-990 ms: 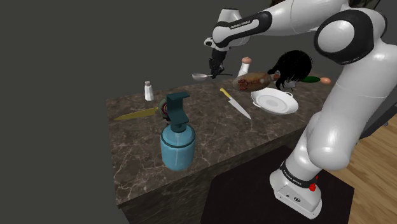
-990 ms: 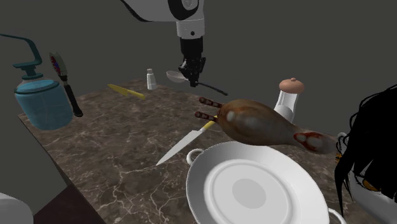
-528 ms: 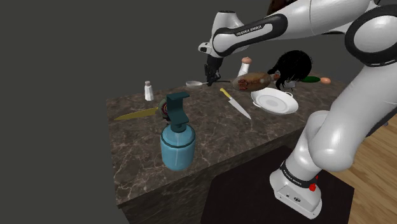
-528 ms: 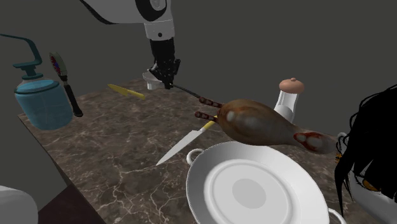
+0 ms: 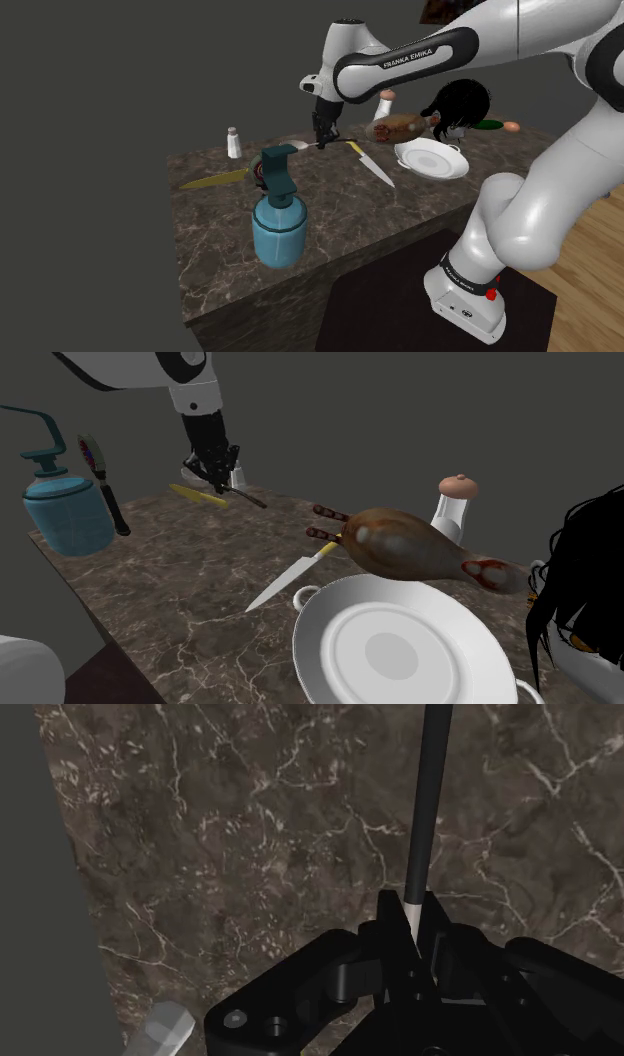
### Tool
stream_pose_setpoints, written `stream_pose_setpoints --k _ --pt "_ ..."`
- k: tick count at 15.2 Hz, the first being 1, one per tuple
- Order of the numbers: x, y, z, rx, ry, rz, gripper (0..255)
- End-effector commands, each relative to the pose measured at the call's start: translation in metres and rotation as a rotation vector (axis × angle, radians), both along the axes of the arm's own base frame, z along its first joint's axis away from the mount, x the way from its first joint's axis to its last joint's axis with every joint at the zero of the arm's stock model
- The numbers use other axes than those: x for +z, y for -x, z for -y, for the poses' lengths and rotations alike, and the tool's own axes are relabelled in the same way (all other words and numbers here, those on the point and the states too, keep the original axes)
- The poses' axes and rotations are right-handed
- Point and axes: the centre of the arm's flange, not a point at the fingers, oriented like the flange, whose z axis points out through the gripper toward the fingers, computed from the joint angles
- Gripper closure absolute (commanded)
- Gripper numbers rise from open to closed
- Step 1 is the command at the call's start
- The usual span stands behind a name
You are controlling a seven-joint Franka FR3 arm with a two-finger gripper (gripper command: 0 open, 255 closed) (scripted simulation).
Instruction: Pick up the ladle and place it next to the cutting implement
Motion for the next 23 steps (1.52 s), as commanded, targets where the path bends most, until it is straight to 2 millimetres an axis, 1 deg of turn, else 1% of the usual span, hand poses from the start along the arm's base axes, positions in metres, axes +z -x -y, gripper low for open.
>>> stream_pose_setpoints --k 1,7,23 --pt "0.000 0.015 -0.026 -0.002 0.000 0.000 255" --pt "0.000 0.053 -0.098 -0.002 0.000 0.000 255" --pt "-0.084 0.053 -0.098 -0.002 0.000 0.000 255"
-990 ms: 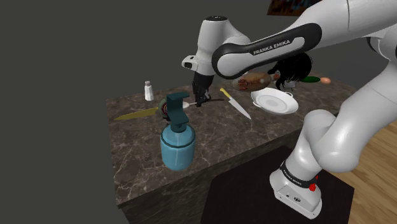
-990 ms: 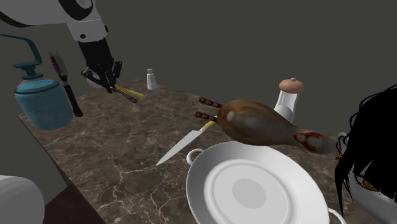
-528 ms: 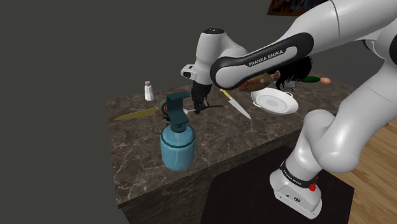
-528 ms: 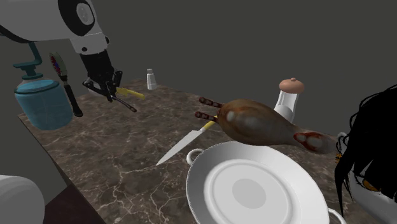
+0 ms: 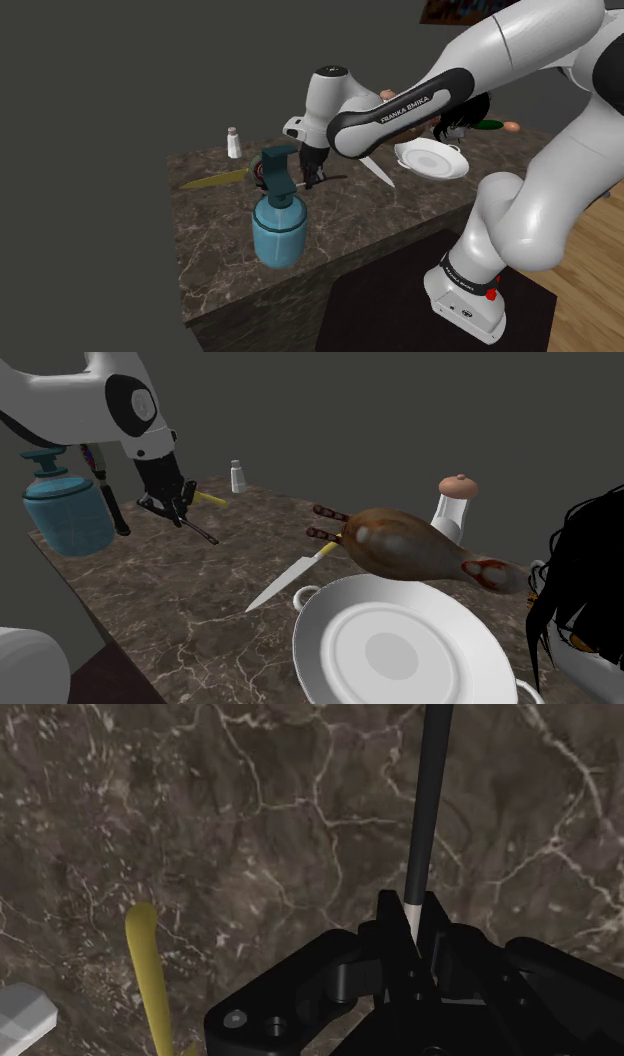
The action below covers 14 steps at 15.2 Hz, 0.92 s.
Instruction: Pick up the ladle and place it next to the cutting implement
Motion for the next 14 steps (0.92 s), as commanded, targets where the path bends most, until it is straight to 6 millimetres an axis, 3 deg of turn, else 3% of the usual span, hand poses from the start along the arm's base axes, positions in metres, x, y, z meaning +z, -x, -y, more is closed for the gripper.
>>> stream_pose_setpoints --k 1,4,11,12,14 --pt "-0.011 0.001 0.000 0.000 0.000 0.001 255" --pt "-0.026 0.001 0.000 0.000 0.000 0.001 255" --pt "-0.026 0.001 0.000 0.000 0.000 0.001 255" --pt "-0.026 0.001 0.000 0.000 0.000 0.001 0" --pt "-0.026 0.001 0.000 0.000 0.000 0.001 0"
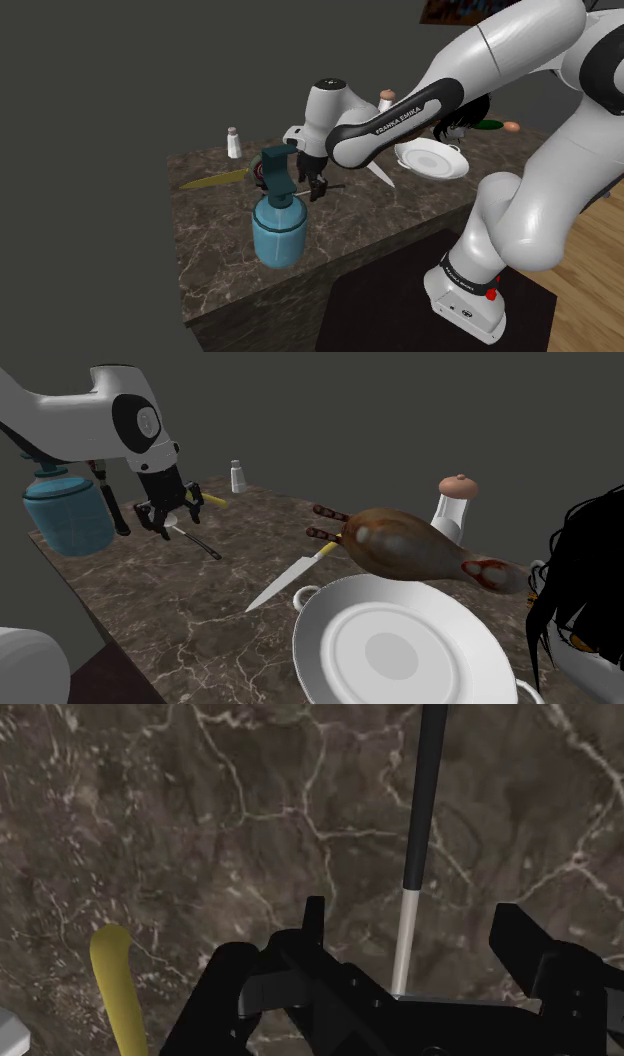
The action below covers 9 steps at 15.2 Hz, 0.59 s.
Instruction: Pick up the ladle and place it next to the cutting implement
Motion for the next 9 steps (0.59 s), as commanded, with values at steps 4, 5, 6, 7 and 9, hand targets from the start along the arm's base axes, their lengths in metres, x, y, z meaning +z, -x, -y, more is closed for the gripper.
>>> stream_pose_setpoints --k 4,5,6,7,9 --pt "0.013 0.001 0.000 0.000 0.000 0.000 0" --pt "0.026 0.003 0.000 0.000 0.000 0.000 0" --pt "0.039 0.004 0.000 0.000 0.000 0.000 0" --pt "0.050 0.006 0.000 0.000 0.000 0.000 0" --pt "0.050 0.006 0.000 0.000 0.000 0.000 0"
